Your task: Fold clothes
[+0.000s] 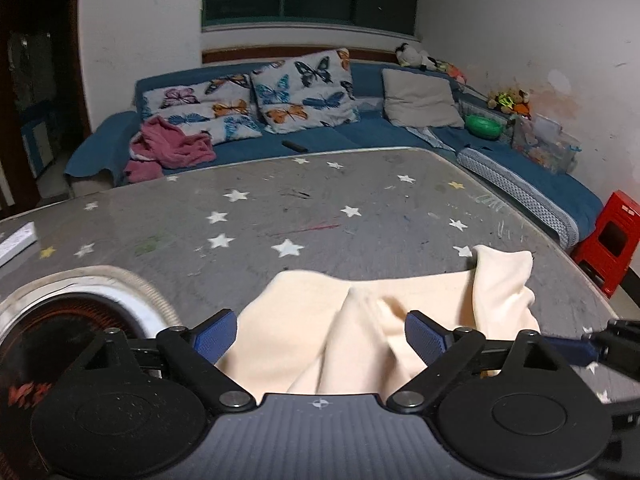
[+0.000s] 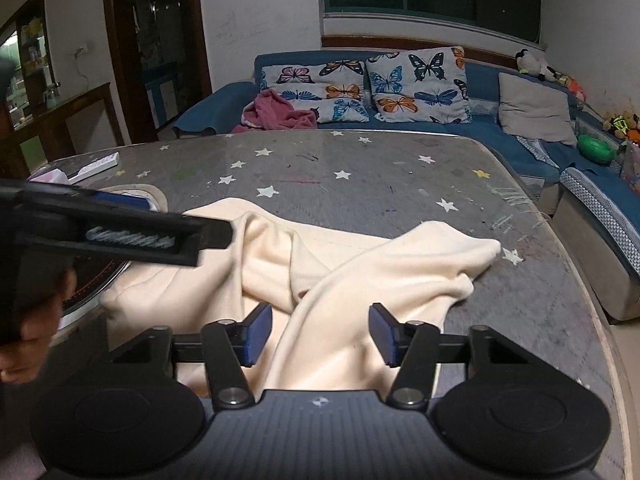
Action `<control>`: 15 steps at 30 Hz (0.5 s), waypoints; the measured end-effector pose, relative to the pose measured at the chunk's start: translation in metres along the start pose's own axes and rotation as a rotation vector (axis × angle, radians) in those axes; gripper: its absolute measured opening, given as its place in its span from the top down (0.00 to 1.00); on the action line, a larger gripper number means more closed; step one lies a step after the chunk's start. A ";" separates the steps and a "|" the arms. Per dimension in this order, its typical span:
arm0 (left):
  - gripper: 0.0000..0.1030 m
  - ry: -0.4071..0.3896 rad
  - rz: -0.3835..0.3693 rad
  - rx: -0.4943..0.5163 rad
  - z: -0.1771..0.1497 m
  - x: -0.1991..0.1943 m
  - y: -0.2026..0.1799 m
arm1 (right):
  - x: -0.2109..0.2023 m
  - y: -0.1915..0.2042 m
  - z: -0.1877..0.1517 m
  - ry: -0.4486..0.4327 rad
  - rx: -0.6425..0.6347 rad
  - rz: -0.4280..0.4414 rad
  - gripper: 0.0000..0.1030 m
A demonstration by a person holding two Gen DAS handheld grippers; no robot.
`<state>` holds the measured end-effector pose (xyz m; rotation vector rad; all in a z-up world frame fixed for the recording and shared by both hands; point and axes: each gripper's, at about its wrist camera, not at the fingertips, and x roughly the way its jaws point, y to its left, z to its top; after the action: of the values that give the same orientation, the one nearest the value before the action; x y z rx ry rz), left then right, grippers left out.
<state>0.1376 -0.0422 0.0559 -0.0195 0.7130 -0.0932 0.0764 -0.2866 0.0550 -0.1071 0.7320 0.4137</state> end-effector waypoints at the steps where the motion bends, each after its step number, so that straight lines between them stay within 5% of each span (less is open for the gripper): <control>1: 0.21 0.009 0.002 0.000 0.001 0.006 -0.001 | 0.003 -0.001 0.001 0.005 0.001 0.002 0.53; 3: 0.33 0.038 -0.003 0.002 0.002 0.018 -0.001 | 0.007 -0.002 0.001 0.017 0.006 0.009 0.58; 8: 0.86 0.066 -0.027 0.008 -0.004 0.027 0.003 | 0.015 -0.008 -0.002 0.041 0.022 0.022 0.69; 15: 0.93 -0.031 -0.017 -0.025 -0.010 -0.018 0.010 | 0.005 -0.008 -0.010 0.022 0.009 0.007 0.92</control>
<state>0.1187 -0.0307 0.0594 -0.0508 0.6827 -0.1000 0.0772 -0.2945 0.0437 -0.1006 0.7563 0.4160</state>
